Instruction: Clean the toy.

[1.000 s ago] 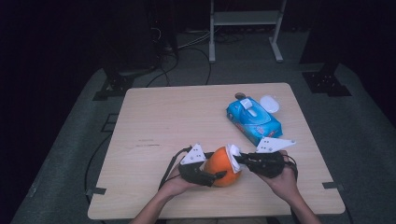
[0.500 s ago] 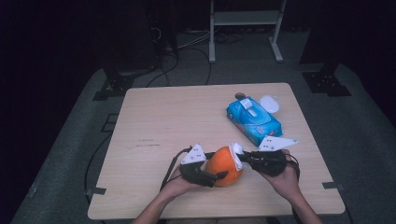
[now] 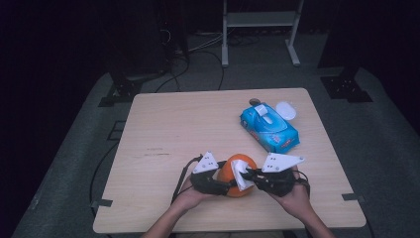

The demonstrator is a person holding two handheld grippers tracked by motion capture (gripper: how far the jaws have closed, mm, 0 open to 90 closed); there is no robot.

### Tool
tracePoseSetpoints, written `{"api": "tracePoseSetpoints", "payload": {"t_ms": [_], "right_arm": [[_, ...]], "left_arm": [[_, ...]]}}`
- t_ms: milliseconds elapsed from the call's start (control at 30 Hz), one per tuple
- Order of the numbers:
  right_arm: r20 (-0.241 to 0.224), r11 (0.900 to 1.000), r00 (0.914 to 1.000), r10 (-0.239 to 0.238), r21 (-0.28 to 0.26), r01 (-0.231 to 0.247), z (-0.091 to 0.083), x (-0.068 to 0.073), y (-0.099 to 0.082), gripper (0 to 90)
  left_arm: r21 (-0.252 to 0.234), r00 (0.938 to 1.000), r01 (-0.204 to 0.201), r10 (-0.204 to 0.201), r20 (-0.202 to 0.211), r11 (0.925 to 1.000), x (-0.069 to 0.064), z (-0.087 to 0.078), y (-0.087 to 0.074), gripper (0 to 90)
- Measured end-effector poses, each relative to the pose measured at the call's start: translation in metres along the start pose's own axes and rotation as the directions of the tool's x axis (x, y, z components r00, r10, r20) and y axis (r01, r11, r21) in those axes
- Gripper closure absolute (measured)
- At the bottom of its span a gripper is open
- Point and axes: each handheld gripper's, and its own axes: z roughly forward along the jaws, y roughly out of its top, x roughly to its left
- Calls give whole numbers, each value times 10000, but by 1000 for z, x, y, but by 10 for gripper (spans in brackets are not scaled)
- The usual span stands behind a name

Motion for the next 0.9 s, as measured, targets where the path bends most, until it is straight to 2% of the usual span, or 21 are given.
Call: {"api": "tracePoseSetpoints", "payload": {"t_ms": [133,300,400,600,733,767,833,900], "right_arm": [[105,9991,9991,416,-128,-414,-5,-12,-3,850],[475,9967,9957,800,-171,-793,-11,-27,-10,848],[494,9942,9930,1072,-59,-1071,-13,-33,-14,848],[545,9970,9955,770,-33,-769,-12,-24,-9,850],[152,9991,9990,418,-113,-416,-8,-12,-2,850],[134,9995,9995,289,-104,-288,-7,-10,0,850],[68,9996,9996,290,-38,-290,-6,-9,0,851],[-8,9991,9992,411,-48,-411,-7,-12,-2,851]], "left_arm": [[-5,9999,-157,157,9,9999,-3,2,1,295],[-44,9978,-481,482,455,9988,-6,2,0,222],[-40,9967,-631,632,516,9980,-7,2,0,221],[34,9973,-705,704,189,9975,-8,2,1,286],[73,9980,-627,627,64,9980,-10,3,1,285],[109,9976,-697,697,44,9975,-10,4,1,271],[104,9964,-783,780,321,9969,-11,4,1,188],[99,9928,-1104,1099,480,9938,-12,4,0,146]]}}
